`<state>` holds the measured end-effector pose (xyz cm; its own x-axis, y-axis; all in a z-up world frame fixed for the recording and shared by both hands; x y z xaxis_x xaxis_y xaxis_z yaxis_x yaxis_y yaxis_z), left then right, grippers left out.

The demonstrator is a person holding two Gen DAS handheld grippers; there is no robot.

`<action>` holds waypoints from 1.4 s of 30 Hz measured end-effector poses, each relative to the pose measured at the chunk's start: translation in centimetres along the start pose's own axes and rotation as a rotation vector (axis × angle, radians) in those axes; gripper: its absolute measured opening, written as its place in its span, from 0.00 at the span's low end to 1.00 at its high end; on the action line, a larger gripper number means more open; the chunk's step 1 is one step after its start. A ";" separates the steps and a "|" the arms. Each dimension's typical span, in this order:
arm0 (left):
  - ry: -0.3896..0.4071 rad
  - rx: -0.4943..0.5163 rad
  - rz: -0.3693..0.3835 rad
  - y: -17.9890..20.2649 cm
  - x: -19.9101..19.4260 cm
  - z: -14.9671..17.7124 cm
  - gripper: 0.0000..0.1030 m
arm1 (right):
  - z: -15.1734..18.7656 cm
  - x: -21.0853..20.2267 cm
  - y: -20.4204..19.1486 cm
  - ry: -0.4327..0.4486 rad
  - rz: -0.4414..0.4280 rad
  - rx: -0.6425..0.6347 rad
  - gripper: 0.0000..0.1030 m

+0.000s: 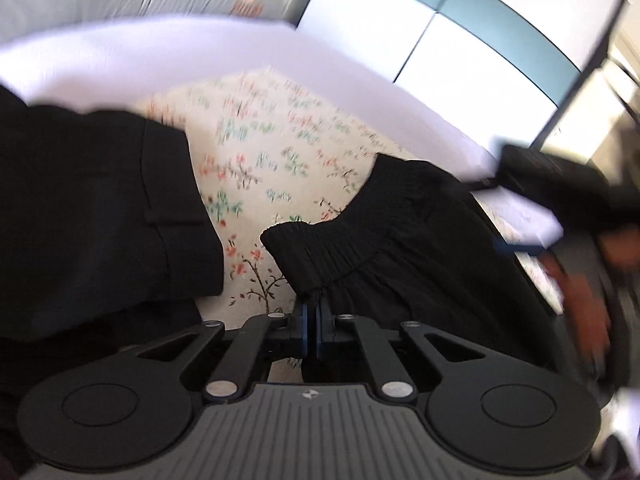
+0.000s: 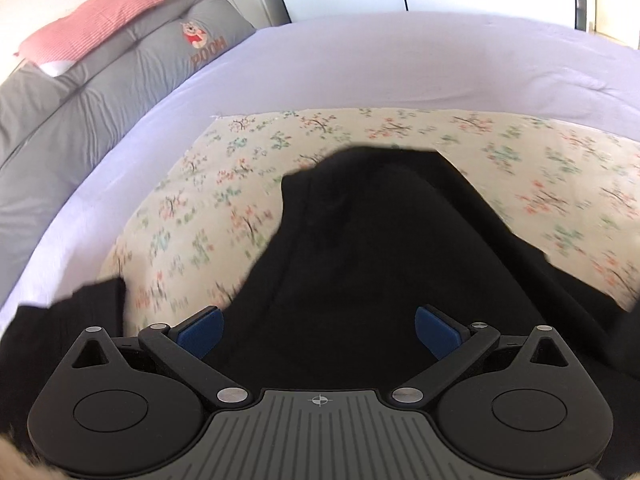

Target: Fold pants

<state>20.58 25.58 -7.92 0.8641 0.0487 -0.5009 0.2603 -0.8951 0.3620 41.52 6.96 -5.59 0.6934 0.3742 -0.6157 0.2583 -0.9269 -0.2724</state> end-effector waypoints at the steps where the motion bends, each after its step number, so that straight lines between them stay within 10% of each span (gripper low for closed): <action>1: 0.011 0.021 0.000 0.0 -0.8 0.2 0.53 | -0.5 0.7 -0.5 -0.001 0.002 0.003 0.99; 12: -0.043 0.001 0.049 -1.4 -4.2 2.7 0.55 | 0.4 8.0 -7.7 -0.149 -0.025 0.006 0.79; 17: -0.034 -0.136 0.047 -3.2 -3.0 1.8 0.86 | 1.8 10.8 -8.1 -0.172 0.061 0.005 0.82; 21: -0.046 -0.286 0.045 -4.6 -2.0 0.9 0.87 | 1.8 11.9 -8.4 -0.148 0.136 -0.042 0.78; 25: -0.024 -0.286 0.048 -4.6 -2.3 -0.4 0.58 | 1.7 11.8 -8.4 -0.092 0.246 -0.153 0.41; 30: 0.131 -0.195 -0.008 -4.0 -4.9 -3.4 0.57 | 0.7 11.1 -9.6 -0.037 0.228 -0.208 0.23; 36: 0.288 -0.163 -0.211 -6.7 -7.5 -6.3 0.59 | -2.3 10.3 -14.7 0.039 0.018 -0.113 0.21; 42: 0.360 -0.115 -0.295 -7.5 -8.3 -8.0 0.93 | -2.4 9.2 -17.8 0.009 -0.060 -0.180 0.40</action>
<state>14.88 35.44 -0.18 0.8350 0.4619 -0.2989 0.5455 -0.7660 0.3401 44.95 26.87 -4.65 0.6786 0.4295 -0.5958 0.4149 -0.8935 -0.1717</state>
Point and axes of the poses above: each gripper's, at about its wrist camera, not at the fingertips, and x roughly the way its jaws point, y to its right, z to its underside, the point moved 9 cm from there along x, roughly the way its jaws point, and after that the axes turned 12 degrees about y, right-handed, at the moved point
